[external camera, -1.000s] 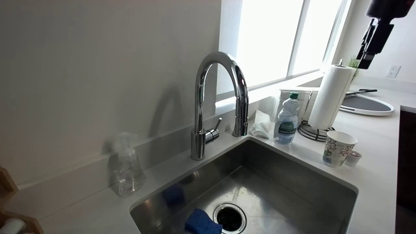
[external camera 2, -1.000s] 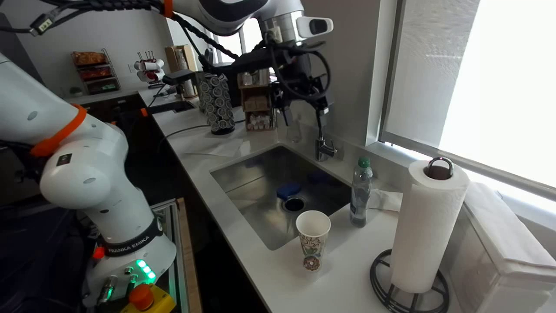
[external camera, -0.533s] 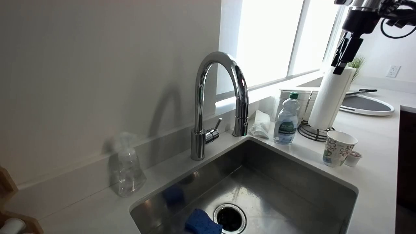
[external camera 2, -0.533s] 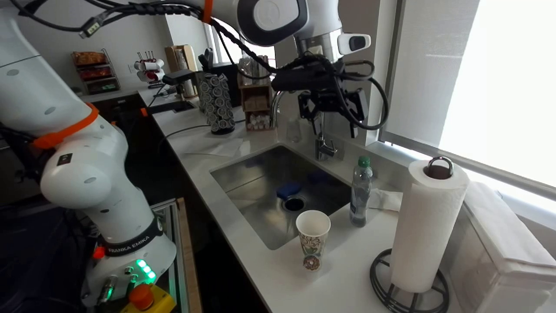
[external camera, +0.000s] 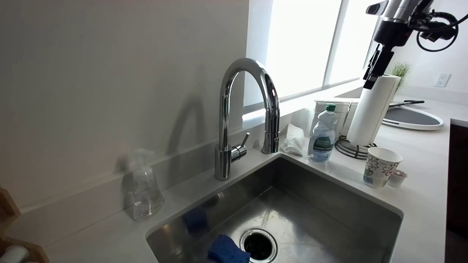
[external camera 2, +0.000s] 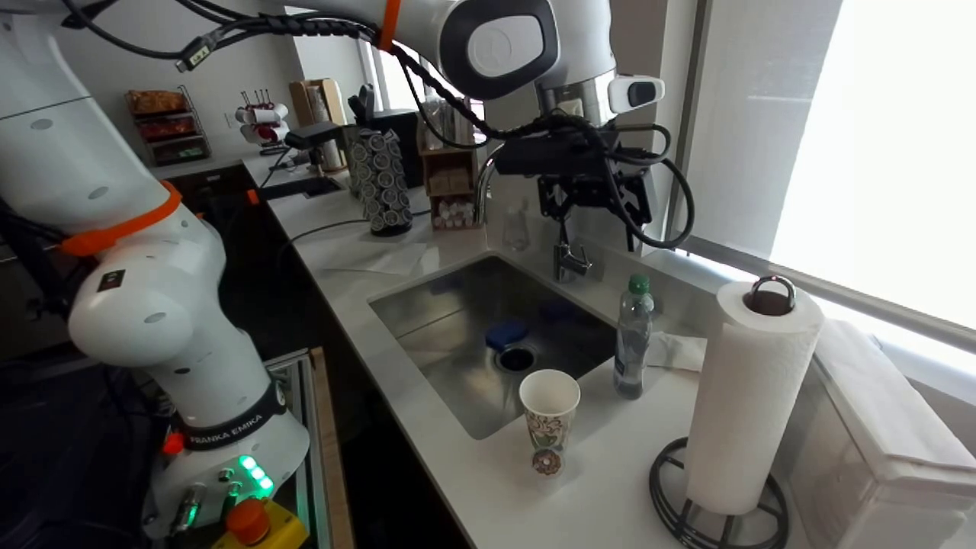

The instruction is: Move the dishwashing liquid bottle backwards.

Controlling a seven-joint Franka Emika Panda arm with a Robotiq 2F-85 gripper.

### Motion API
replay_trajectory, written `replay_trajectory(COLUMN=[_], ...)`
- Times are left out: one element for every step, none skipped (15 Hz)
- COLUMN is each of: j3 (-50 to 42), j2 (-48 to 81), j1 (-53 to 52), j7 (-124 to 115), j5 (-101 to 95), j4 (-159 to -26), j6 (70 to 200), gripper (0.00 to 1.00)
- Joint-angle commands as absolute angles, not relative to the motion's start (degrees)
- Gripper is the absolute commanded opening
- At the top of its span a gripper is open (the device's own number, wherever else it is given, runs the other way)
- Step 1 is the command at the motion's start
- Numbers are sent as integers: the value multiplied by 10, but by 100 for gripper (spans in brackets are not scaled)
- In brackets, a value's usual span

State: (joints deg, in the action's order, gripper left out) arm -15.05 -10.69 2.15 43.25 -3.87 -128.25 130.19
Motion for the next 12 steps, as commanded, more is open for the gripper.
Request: replay_trajectory(j3=[-135, -131, -129, -127, -125, -125, -122, -121, -120, -118, -116, -115], j2=[-95, -81, -74, -64, -58, -48, -40, -30, -23, -15, -8, -1], j1=[38, 42, 43, 43, 43, 43, 44, 45, 46, 48, 50, 53], j7=[423, 390, 379, 365, 354, 351, 342, 339, 335, 330, 328, 332], j5=[-34, -35, -31, -25, -20, -9, -11, -5, 2, 6, 12, 19], j4=[-1278, -1271, -1272, -1268, -1268, -1267, -1267, -1265, -1265, -1264, -1264, -1265], j6=[1308, 1317, 1334, 1342, 1355, 1362, 1372, 1384, 1392, 1402, 1410, 1427], gripper=[100, 100, 100, 100, 100, 100, 100, 100, 100, 100, 100, 100])
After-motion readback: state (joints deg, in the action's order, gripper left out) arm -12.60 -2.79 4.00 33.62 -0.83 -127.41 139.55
